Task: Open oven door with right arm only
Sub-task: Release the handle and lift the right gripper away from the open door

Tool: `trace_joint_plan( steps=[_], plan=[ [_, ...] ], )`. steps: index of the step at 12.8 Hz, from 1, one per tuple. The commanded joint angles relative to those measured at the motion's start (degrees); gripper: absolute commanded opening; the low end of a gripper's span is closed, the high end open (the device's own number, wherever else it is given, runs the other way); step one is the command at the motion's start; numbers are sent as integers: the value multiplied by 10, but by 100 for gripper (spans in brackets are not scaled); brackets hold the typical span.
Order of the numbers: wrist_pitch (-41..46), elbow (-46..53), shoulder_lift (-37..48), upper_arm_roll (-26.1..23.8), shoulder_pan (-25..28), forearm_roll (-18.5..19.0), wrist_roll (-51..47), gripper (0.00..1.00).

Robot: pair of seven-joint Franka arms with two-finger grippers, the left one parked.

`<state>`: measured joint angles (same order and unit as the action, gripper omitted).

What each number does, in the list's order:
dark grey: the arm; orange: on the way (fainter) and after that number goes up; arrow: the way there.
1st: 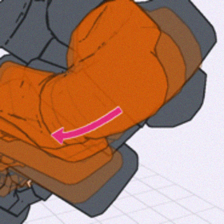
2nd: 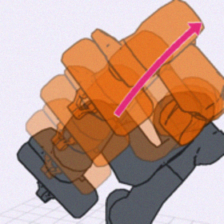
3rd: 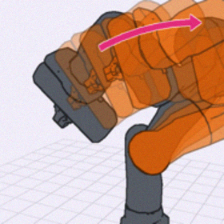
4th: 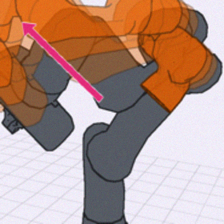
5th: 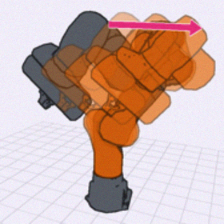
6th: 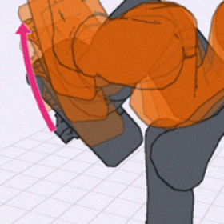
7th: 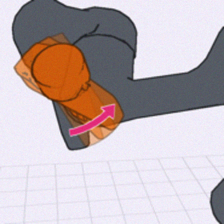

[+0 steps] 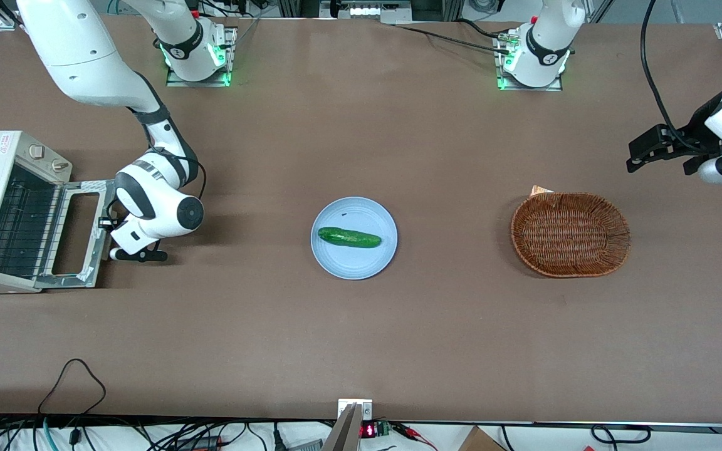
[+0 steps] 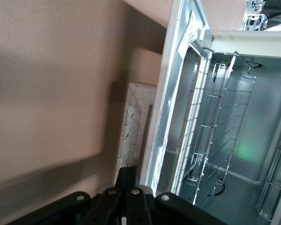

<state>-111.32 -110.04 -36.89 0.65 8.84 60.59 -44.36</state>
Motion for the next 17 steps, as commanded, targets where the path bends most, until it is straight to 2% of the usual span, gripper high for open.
trace_joint_plan(
  steps=[1, 5, 6, 8, 9, 10, 11, 12, 14, 17],
  plan=[
    [-8, 9, -6, -4, 1, -39, -5, 3],
    [-13, 12, -6, -5, 1, -47, 3, 3],
    [-6, 22, -4, -9, 2, -64, 8, 3],
    [1, 41, 6, -15, 3, -128, 31, 7],
    [16, 46, 16, -16, 3, -157, 43, 26],
    [23, 58, 23, -17, 5, -196, 66, 57],
    [29, 65, 31, -20, 5, -230, 84, 93],
    [39, 75, 44, -20, 6, -259, 95, 100],
    [89, 114, 64, -21, 3, -351, 143, 99],
    [187, 199, 74, -21, 0, -454, 182, 100]
  ],
)
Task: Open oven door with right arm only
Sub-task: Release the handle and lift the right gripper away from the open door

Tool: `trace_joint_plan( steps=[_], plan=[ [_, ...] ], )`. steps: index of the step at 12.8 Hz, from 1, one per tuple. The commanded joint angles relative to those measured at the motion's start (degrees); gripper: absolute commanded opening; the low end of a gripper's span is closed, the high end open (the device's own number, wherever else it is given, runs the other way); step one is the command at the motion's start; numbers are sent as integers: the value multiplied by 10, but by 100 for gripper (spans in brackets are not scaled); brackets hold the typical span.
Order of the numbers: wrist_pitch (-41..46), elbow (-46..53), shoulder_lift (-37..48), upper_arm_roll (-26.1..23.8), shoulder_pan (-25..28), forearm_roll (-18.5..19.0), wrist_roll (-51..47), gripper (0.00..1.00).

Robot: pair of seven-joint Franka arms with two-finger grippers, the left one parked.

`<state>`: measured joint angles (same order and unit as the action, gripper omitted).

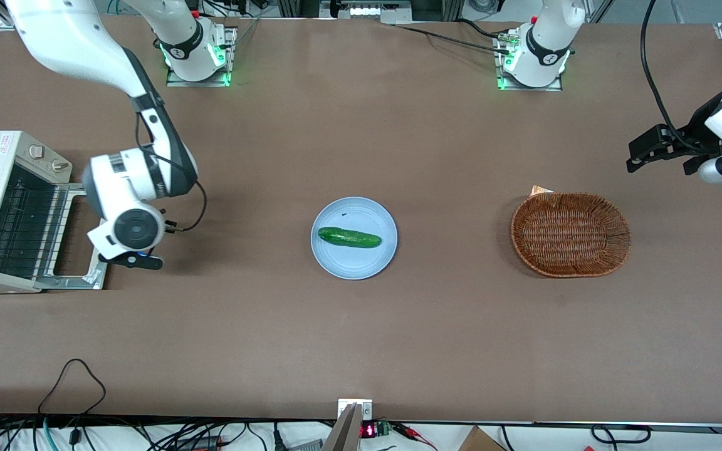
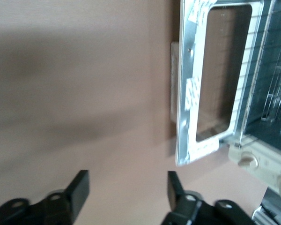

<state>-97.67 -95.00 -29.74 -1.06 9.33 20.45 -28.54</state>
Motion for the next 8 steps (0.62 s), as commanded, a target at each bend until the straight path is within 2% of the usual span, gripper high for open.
trace_joint_plan(
  steps=[1, 3, 6, 8],
  plan=[
    [77, 73, 9, -3, -6, -81, 34, 99],
    [115, 104, 32, 3, -10, -139, 60, 99],
    [121, 107, 91, 2, -53, -219, 92, 100],
    [122, 107, 136, 3, -79, -245, 121, 100]
  ],
)
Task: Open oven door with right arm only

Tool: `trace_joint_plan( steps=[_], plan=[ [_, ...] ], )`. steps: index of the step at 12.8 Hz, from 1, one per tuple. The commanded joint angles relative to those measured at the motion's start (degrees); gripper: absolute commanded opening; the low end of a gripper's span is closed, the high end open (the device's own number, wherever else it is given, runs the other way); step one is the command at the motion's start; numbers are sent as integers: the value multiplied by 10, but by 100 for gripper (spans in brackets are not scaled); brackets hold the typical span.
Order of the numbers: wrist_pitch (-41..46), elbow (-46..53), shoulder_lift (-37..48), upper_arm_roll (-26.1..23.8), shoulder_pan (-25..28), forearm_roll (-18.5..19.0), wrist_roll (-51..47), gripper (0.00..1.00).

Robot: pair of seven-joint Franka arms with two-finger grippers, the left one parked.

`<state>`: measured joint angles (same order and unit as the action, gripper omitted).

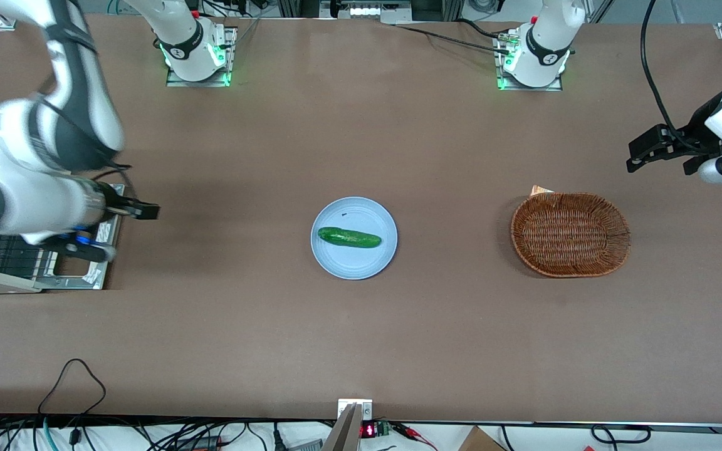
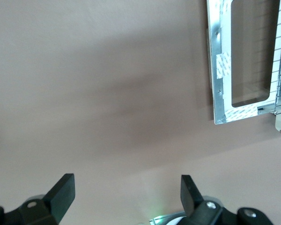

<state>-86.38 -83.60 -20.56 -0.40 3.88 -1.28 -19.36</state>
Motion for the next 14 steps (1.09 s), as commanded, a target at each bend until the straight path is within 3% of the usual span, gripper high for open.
trace_joint_plan(
  steps=[1, 4, 9, 12, 14],
  plan=[
    [13, -8, 65, -5, -29, -28, 41, 100],
    [31, -9, 97, -6, -29, -50, 77, 100],
    [30, -19, 134, -7, -28, -39, 102, 100],
    [-79, -151, 221, -5, -26, -30, 177, 100],
    [-111, -173, 232, -5, -27, -31, 216, 100]
  ],
)
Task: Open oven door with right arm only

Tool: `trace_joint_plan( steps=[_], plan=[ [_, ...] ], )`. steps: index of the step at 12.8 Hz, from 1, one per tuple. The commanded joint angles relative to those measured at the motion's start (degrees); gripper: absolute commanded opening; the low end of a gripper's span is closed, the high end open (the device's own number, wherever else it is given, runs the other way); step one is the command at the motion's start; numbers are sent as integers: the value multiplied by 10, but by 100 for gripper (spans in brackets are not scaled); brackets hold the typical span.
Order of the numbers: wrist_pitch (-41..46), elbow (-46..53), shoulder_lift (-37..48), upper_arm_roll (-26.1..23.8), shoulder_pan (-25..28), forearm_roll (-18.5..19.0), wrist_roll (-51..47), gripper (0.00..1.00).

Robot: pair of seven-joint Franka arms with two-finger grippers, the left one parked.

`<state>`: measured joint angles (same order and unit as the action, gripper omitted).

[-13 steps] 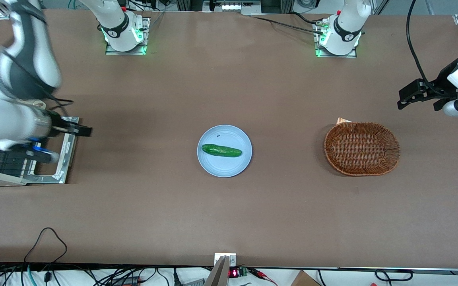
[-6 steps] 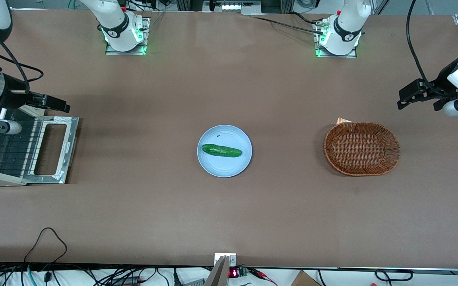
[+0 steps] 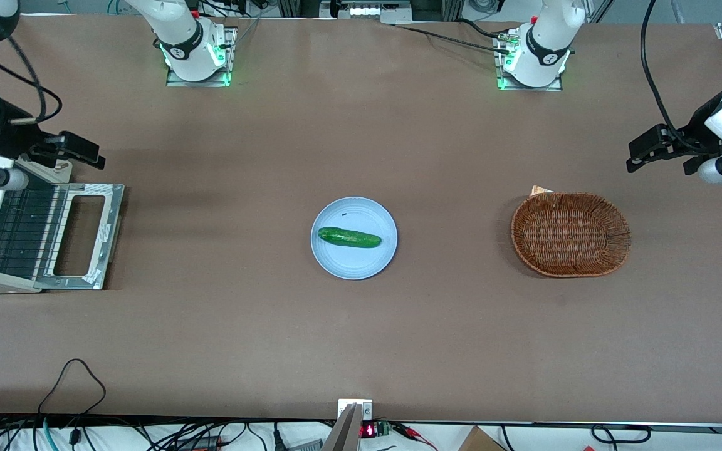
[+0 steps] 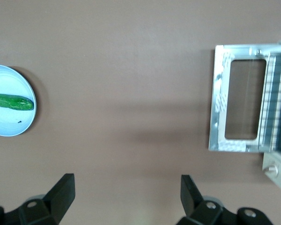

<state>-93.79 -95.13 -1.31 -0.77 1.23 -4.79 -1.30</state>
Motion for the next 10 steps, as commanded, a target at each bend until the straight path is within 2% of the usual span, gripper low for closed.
trace_joint_plan(
  steps=[1, 4, 6, 10],
  plan=[
    [-36, -72, 44, 0, 3, 5, 30, 100],
    [-75, -102, 54, 0, 1, 6, 27, 100],
    [-70, -96, 53, 0, -2, 4, -23, 100],
    [-52, -82, 44, 0, -3, 7, -9, 100]
  ],
)
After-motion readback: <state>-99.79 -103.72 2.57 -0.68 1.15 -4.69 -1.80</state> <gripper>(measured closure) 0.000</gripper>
